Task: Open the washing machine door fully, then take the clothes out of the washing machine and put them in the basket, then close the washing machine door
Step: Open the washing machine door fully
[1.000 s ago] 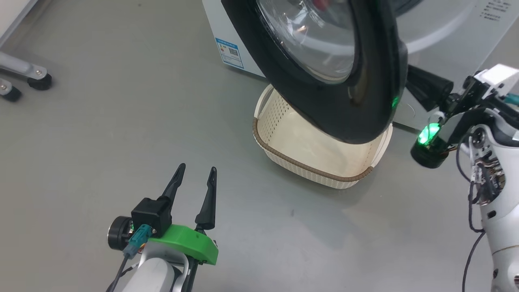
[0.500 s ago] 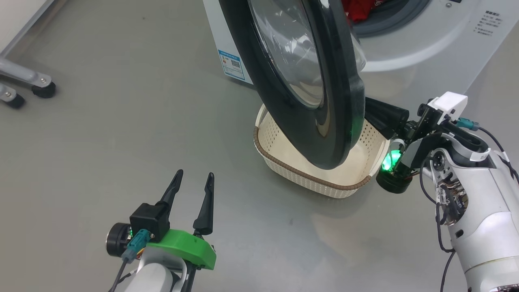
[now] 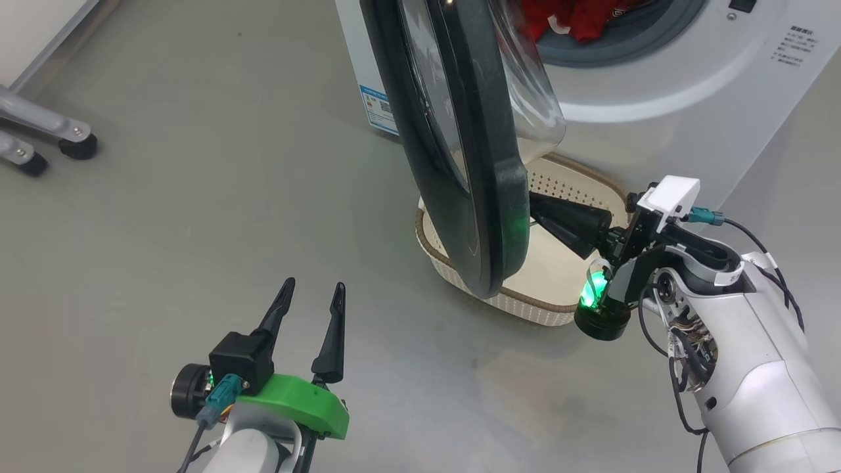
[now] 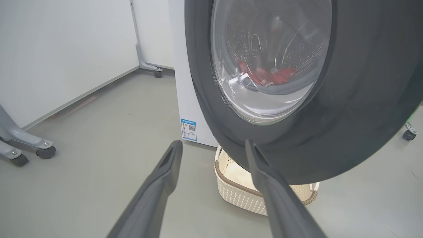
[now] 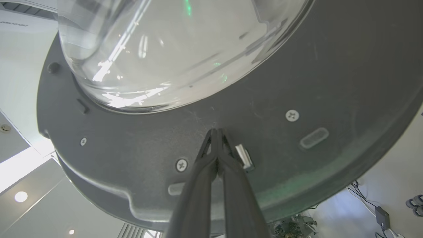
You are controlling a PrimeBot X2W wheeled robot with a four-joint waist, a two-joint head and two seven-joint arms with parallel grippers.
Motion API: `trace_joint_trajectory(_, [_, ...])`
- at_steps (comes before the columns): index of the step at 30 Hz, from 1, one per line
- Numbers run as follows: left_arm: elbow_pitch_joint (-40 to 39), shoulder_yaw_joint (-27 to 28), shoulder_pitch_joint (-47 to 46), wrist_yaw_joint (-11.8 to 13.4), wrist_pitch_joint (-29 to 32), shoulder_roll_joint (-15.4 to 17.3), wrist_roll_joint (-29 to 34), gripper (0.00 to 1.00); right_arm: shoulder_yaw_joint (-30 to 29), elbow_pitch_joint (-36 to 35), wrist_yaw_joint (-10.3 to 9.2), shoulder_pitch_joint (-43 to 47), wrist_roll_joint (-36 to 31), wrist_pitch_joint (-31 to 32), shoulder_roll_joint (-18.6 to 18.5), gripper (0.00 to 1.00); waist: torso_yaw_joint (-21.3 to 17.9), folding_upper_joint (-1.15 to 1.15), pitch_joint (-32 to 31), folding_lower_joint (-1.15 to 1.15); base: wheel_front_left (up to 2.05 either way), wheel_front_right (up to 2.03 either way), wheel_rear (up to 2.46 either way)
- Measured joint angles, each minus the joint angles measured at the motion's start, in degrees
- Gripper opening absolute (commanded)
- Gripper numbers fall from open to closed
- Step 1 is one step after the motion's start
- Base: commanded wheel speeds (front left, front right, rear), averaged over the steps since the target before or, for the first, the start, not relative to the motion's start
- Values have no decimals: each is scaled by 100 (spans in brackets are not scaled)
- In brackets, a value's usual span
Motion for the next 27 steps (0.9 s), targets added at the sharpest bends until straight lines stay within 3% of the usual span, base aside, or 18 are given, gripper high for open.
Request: trace_joint_trajectory(27, [11, -18, 121, -1, 0, 2, 0, 100, 823, -301, 0, 241, 452, -7, 56, 0, 218, 0, -132, 0, 0, 0, 0])
